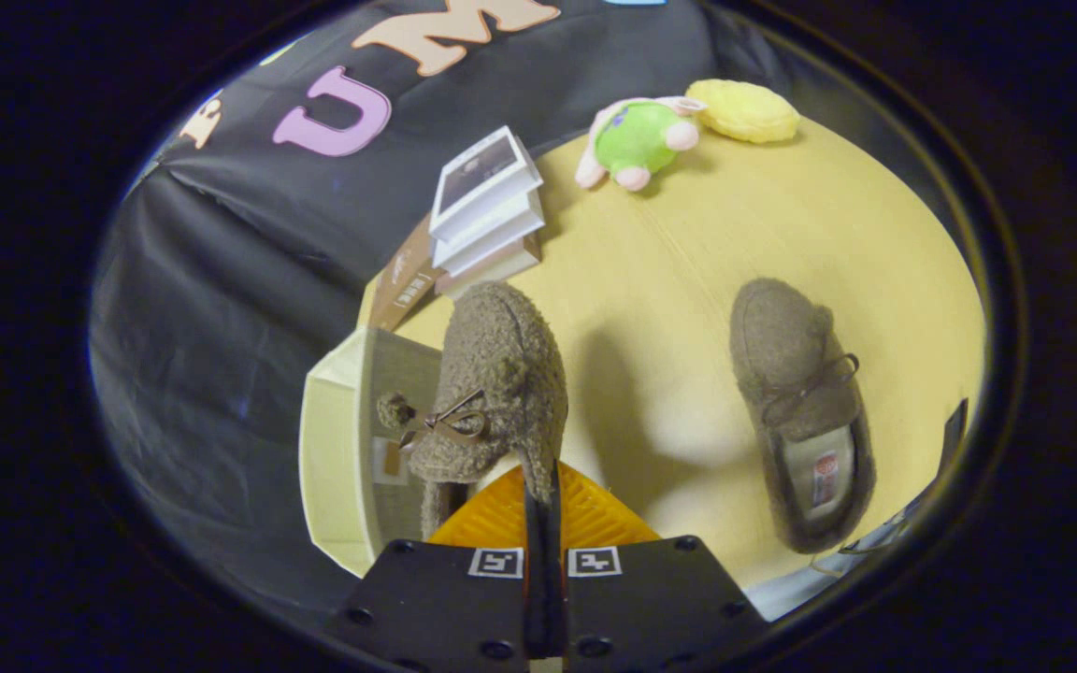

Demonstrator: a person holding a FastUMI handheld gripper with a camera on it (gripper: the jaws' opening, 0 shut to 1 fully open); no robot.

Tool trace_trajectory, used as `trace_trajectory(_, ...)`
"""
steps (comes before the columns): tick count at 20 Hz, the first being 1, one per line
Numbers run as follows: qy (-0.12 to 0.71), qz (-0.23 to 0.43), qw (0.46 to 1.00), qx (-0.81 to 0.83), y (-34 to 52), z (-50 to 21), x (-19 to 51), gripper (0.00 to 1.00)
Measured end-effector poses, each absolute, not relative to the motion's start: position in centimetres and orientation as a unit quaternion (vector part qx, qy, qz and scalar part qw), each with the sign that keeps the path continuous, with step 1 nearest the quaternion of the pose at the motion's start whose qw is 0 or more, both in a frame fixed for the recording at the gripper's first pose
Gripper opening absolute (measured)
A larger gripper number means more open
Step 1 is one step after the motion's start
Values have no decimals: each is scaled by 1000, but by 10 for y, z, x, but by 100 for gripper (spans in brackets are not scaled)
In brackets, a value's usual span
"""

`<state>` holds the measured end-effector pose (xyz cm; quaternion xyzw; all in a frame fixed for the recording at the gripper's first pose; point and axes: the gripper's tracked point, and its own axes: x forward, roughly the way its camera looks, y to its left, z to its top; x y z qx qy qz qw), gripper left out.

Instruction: Open the storage box then place both shoes into the box .Put the left shoe in first, then the right shoe, with the right side of both shoes facing outward in a uniform manner.

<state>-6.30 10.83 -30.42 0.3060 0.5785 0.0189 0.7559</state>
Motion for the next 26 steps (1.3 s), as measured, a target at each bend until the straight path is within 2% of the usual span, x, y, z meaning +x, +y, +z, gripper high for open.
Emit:
trace_trajectory(10,543,76,773,320,190,-238,-19,4)
trace_trajectory(22,580,122,757,273,287,-260,-32,4)
trace_trajectory(26,593,118,756,251,304,-276,-39,4)
